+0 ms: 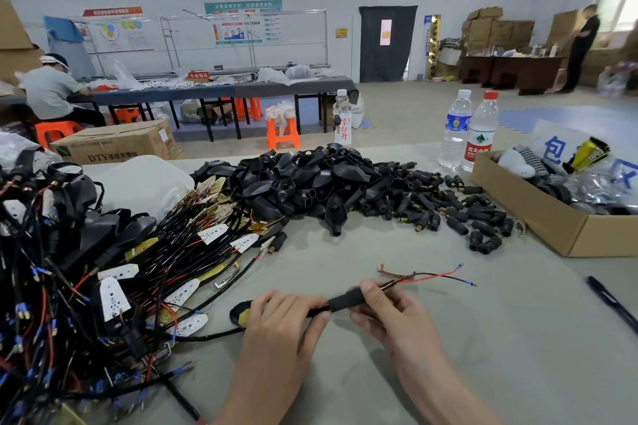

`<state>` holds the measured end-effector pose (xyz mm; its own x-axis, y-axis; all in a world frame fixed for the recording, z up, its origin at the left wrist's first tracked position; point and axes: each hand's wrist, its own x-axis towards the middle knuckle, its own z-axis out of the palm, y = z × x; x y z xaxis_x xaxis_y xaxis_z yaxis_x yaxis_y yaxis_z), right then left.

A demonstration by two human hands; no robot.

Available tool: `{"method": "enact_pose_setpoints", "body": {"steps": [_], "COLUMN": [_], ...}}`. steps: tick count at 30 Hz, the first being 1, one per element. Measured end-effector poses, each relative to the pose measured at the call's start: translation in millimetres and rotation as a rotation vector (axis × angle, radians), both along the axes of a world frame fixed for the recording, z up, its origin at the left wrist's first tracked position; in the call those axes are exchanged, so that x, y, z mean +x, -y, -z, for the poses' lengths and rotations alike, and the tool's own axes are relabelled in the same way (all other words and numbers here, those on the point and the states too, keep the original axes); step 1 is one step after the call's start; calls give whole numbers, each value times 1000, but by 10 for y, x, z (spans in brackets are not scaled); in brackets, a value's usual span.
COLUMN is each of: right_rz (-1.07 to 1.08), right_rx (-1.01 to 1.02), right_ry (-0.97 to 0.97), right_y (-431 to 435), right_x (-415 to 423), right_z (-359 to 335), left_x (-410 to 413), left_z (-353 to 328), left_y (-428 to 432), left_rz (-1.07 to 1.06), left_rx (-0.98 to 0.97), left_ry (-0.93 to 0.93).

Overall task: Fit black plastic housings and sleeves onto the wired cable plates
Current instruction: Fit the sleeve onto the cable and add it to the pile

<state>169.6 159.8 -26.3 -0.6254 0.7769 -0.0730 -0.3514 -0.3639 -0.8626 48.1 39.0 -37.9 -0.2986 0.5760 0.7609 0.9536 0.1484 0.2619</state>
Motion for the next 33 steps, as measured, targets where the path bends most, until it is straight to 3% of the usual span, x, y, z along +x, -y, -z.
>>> {"method": "enact_pose_setpoints", "body": {"steps": [9, 19, 27, 33], "right_rz": [49, 39, 36, 8], "right_rx": [-2, 207, 238, 246], "right_ry": [10, 140, 156, 181], "right_y": [-58, 48, 19, 63], "right_x": [80, 54, 71, 92], "right_z": [-38, -86, -110, -125], "left_x": [-56, -20, 76, 94], "left_z": [-6, -11, -79, -93], "left_y": [84, 73, 41, 77], "left_rz": [-54, -23, 22, 84], "left_rx": [-138, -115, -62, -135], "left_ry": [49, 14, 118, 169]}}
